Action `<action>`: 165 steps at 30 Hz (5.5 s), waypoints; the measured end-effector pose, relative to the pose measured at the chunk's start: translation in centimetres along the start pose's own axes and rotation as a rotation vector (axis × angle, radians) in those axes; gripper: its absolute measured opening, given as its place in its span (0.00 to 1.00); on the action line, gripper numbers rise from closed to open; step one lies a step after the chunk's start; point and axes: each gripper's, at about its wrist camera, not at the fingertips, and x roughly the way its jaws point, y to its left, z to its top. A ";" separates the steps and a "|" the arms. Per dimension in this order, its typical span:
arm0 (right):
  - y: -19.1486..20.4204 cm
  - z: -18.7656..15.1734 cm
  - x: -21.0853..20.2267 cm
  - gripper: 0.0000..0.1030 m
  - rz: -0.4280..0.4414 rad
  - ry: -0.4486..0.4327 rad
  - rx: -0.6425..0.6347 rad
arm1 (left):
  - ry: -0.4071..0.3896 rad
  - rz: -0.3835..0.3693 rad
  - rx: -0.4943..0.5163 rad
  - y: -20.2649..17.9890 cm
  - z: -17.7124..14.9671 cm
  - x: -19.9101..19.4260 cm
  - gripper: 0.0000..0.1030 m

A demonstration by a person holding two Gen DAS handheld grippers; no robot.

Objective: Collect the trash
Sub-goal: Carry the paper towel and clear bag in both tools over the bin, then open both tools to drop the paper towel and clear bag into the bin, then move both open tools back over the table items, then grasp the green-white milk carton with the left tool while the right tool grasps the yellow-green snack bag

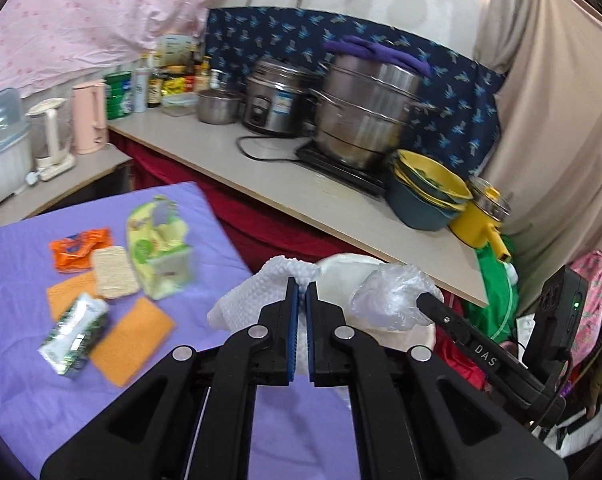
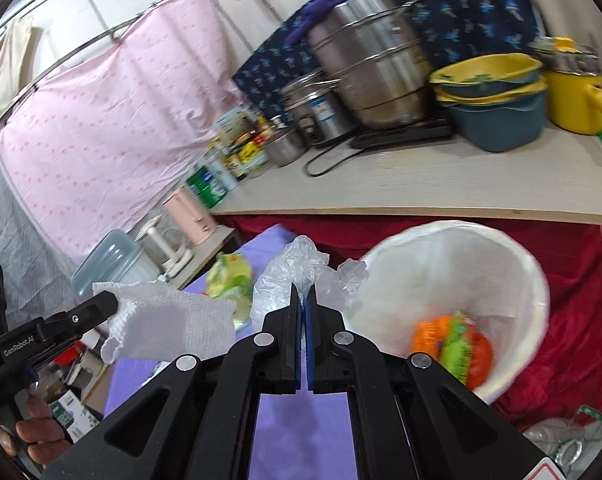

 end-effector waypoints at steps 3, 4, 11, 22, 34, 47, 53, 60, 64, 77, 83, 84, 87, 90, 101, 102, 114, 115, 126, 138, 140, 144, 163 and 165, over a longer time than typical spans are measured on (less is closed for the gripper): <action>-3.1 0.1 -1.5 0.02 -0.039 -0.017 0.034 | 0.034 -0.042 0.025 -3.3 -0.5 2.3 0.03; -4.2 0.1 -2.1 0.02 -0.054 -0.025 0.045 | 0.048 -0.059 0.032 -4.4 -0.8 3.2 0.03; -9.0 0.1 -4.2 0.02 -0.102 -0.046 0.100 | 0.140 -0.109 0.039 -8.6 -2.2 8.4 0.03; -11.6 -0.4 -3.3 0.02 -0.107 -0.025 0.135 | 0.186 -0.069 0.035 -9.9 -3.6 12.2 0.37; -10.1 -0.1 -0.6 0.03 -0.073 0.002 0.118 | 0.135 0.045 0.030 -7.6 -3.5 11.7 0.51; -8.0 0.7 1.0 0.21 -0.061 -0.005 0.097 | 0.112 0.108 0.008 -5.2 -4.1 11.3 0.58; -6.8 0.9 0.6 0.33 -0.062 -0.024 0.074 | 0.103 0.132 -0.013 -4.1 -4.3 10.9 0.65; -5.4 0.4 0.4 0.39 -0.065 -0.026 0.046 | 0.093 0.154 -0.017 -2.7 -4.6 10.0 0.66; -4.4 0.0 0.5 0.44 -0.062 -0.021 0.033 | 0.087 0.172 -0.020 -1.4 -4.9 9.1 0.67; 0.2 -2.2 2.4 0.45 -0.023 0.036 -0.026 | 0.057 0.275 -0.069 4.6 -6.3 5.5 0.78; 2.9 -3.5 3.8 0.50 -0.007 0.067 -0.062 | 0.049 0.336 -0.083 7.7 -7.1 3.9 0.78; 3.4 -3.8 4.0 0.50 -0.004 0.072 -0.069 | 0.048 0.348 -0.091 8.6 -7.3 3.5 0.78; 4.9 -4.3 4.9 0.52 0.005 0.089 -0.086 | 0.046 0.368 -0.113 10.5 -7.6 2.7 0.78; 6.3 -4.9 5.7 0.54 0.013 0.105 -0.104 | 0.042 0.390 -0.133 12.5 -7.9 1.9 0.80; 10.7 -7.2 9.8 0.55 0.029 0.178 -0.169 | 0.045 0.479 -0.195 19.9 -9.6 -0.3 0.83; 11.1 -7.3 10.2 0.55 0.029 0.184 -0.174 | 0.046 0.492 -0.193 20.5 -9.8 -0.5 0.84; 15.2 -8.7 15.3 0.62 0.032 0.226 -0.224 | 0.082 0.523 -0.154 25.8 -11.1 0.3 0.89; 15.3 -8.7 15.7 0.63 0.032 0.229 -0.226 | 0.087 0.521 -0.148 26.1 -11.2 0.5 0.89; 17.2 -8.2 22.0 0.76 -0.017 0.239 -0.282 | 0.127 0.478 -0.125 28.2 -11.2 3.2 0.89; 18.2 -7.3 28.6 0.81 -0.126 0.237 -0.371 | 0.142 0.401 -0.134 28.1 -10.5 4.7 0.64; 18.2 -7.2 29.6 0.81 -0.126 0.250 -0.376 | 0.150 0.399 -0.130 28.0 -10.6 4.9 0.60; 17.9 -7.2 31.1 0.75 -0.107 0.287 -0.351 | 0.146 0.395 -0.139 28.0 -10.6 4.8 0.57; 16.8 -5.7 23.5 0.23 0.000 0.247 -0.274 | 0.057 0.392 -0.176 24.6 -8.5 0.0 0.49; 16.6 -5.1 21.2 0.23 0.013 0.219 -0.267 | 0.043 0.387 -0.169 23.6 -8.1 -0.7 0.48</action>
